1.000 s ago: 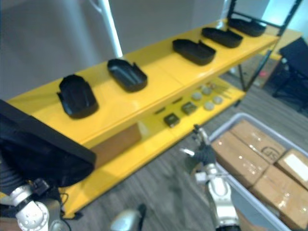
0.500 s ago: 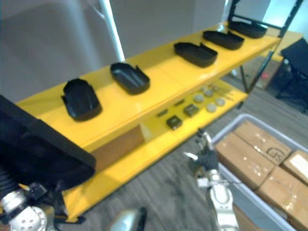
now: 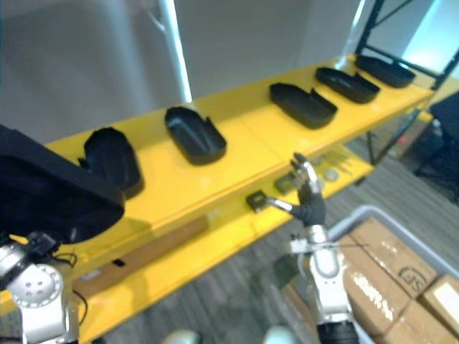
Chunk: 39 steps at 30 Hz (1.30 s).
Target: Walk over and take plastic housings, then place them on the shelf
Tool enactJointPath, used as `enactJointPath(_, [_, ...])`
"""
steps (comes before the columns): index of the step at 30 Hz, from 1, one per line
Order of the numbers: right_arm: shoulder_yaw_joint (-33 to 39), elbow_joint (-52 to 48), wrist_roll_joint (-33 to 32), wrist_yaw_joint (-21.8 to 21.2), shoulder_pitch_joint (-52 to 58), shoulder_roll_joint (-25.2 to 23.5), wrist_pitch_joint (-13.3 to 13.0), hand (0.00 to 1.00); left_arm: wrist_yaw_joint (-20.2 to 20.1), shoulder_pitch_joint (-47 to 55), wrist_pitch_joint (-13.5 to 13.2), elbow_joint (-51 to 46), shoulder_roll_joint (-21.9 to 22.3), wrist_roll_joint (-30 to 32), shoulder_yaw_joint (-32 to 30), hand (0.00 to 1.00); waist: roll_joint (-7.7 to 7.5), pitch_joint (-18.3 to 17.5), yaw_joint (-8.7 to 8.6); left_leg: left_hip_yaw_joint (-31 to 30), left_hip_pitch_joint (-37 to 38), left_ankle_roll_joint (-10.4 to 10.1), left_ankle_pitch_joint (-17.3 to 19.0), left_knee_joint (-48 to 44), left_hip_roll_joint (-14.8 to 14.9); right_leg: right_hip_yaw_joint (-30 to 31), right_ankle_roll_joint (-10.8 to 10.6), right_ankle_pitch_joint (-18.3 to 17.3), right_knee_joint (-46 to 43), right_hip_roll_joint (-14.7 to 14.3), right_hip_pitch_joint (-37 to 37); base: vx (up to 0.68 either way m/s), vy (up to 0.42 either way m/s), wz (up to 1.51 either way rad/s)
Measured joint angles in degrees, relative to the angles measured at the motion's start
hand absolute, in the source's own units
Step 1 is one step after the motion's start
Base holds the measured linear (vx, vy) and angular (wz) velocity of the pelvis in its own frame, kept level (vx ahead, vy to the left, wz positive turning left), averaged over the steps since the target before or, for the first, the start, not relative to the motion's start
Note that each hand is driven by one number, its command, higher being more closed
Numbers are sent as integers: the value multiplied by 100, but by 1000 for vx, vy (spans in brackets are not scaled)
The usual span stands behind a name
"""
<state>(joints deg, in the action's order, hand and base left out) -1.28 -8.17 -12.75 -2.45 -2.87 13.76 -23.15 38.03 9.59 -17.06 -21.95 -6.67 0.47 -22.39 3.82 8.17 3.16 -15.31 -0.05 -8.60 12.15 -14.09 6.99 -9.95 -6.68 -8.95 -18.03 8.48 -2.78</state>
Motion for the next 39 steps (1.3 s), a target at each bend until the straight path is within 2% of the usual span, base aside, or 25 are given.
enactJointPath(1, [-25, -1, -102, -16, -267, 103, -36, 0, 1, 61, 66, -34, 99, -9, -12, 100, 97, -59, 142, 13, 9, -137, -293, 212, 90, -201, 73, -33, -19, -61, 86, 206, -254, 68])
enactJointPath(3, [-91, -12, -310, -110, -669, 145, -33, 0, -6, 174, 90, -206, 209, -5, -23, 100, 128, -79, 204, 37, 15, -161, -581, 370, 130, -489, 128, -47, 109, -76, 287, 151, -212, 77])
enactJointPath(5, [-221, -56, -385, -223, -928, 200, -5, 0, -25, 260, 86, -348, 353, -5, -63, 100, 129, -81, 263, 310, 2, -78, -705, 385, 146, -806, 158, -46, 319, -74, 565, 129, -156, 75])
enactJointPath(8, [-340, -181, -467, -263, -911, 195, 174, 0, -172, 345, 80, -394, 516, -2, -180, 100, 121, -80, 261, 1106, -109, 105, -825, 440, 60, -1541, 154, -50, 556, 60, 1008, 100, -62, 111])
enactJointPath(9, [-330, -186, -466, -243, -821, 171, 193, 0, -299, 351, 80, -398, 519, 8, -182, 100, 89, -78, 264, 1307, -113, 200, -887, 569, -19, -1824, 146, -54, 594, 141, 1110, 50, 13, 124])
enactJointPath(11, [-352, -184, -444, -218, -712, 66, 219, 0, -459, 358, 81, -403, 506, 54, -199, 100, 18, -64, 332, 1209, -107, 220, -1005, 860, -162, -2082, 75, -97, 598, 255, 1194, 47, 52, 97])
enactJointPath(12, [-430, -179, -435, -146, -646, -50, 219, 0, -538, 387, 85, -404, 504, 61, -234, 100, -55, -81, 436, 1131, -98, 269, -1103, 1006, -262, -2163, 55, -101, 603, 331, 1204, 39, 54, 68])
enactJointPath(15, [-495, -86, -398, -49, -637, -262, 213, 0, -643, 409, 93, -405, 481, 59, -456, 100, -215, -106, 571, 1090, -5, 360, -1219, 1228, -479, -2173, 31, -86, 599, 529, 1260, 30, 76, 27])
enactJointPath(19, [-500, 10, -143, 274, -435, -373, 190, 0, -830, 417, 90, -402, 415, 62, -554, 100, -429, -172, 545, 1104, 117, 470, -1210, 1389, -676, -2145, 38, -67, 304, 806, 1254, -10, 79, 8])
enactJointPath(22, [-493, 37, 10, 467, -91, -398, 160, 0, -979, 415, 90, -377, 36, 68, -494, 100, -450, -168, 499, 1114, 221, 568, -1160, 1412, -617, -1768, 398, 160, -702, 957, 815, 8, 97, -3])
enactJointPath(23, [-479, 37, 15, 493, -31, -403, 159, 0, -983, 402, 91, -374, -178, 66, -480, 100, -432, -133, 405, 1053, 309, 614, -1173, 1416, -565, -1447, 576, 280, -1095, 940, 569, 55, 70, 4])
enactJointPath(24, [-442, 37, 25, 494, -12, -417, 157, 0, -984, 378, 92, -363, -289, 63, -434, 100, -418, -126, 362, 973, 309, 599, -1211, 1418, -539, -1257, 581, 173, -1209, 911, 456, 56, 38, 30])
enactJointPath(25, [-265, 35, 66, 497, 36, -418, 151, 0, -1024, 199, 94, -220, -444, 52, -377, 100, -404, -119, 201, 847, 279, 574, -1243, 1412, -427, -871, 485, -194, -894, 591, 432, 27, -8, 38])
enactJointPath(27, [-53, 20, 66, 490, 40, -413, 121, 0, -1077, -7, 109, -18, -457, 50, -326, 100, -447, -126, 118, 809, 154, 563, -1250, 1345, -405, -678, 467, -189, -202, 276, 446, -50, -69, 32])
enactJointPath(28, [186, -53, 65, 492, 41, -407, 43, 0, -1077, -92, 189, 140, -457, 49, -300, 100, -636, -102, 70, 800, -4, 521, -1258, 1323, -610, -661, 448, -72, 421, 227, 448, -58, -99, 21])
enactJointPath(29, [234, -56, 65, 490, 48, -387, 31, 0, -1075, -92, 200, 173, -415, 51, -280, 100, -634, -89, 49, 785, -24, 501, -1252, 1320, -642, -604, 244, -47, 488, 245, 485, -43, -147, 12])
enactJointPath(30, [399, -54, 54, 508, 60, -288, 34, 0, -1063, 0, 271, 209, -245, 46, -127, 100, -509, -46, 59, 843, -16, 513, -1200, 1314, -597, -619, 116, 53, 694, 186, 547, -3, -65, -3])
enactJointPath(33, [879, -139, -6, 508, 183, -200, 46, 0, -1064, 241, 270, 167, -21, 212, 103, 100, -161, 24, 14, 1094, -204, 482, -1105, 1111, -370, -736, 154, 224, 1034, -2, 683, 32, -64, 5])
enactJointPath(35, [1175, -174, -4, 512, 313, -185, 62, 0, -1072, 326, 265, 66, 74, 290, 107, 100, -115, 35, -48, 1332, -383, 457, -1031, 682, -334, -788, 158, 225, 939, -10, 696, 103, -36, 26])
enactJointPath(36, [1340, -173, -4, 526, 390, -181, 69, 0, -1079, 359, 263, 56, 68, 291, 104, 100, -131, 46, -63, 1563, -480, 442, -991, 347, -307, -767, 193, 198, 896, 7, 728, 95, -25, 18])
enactJointPath(39, [1512, -179, 6, 703, 431, -173, 35, 0, -1166, 419, 264, 57, 65, 293, 102, 100, -178, 73, -75, 1696, -379, 446, -994, 154, -289, -695, 233, 123, 860, 38, 897, 67, -33, -1])
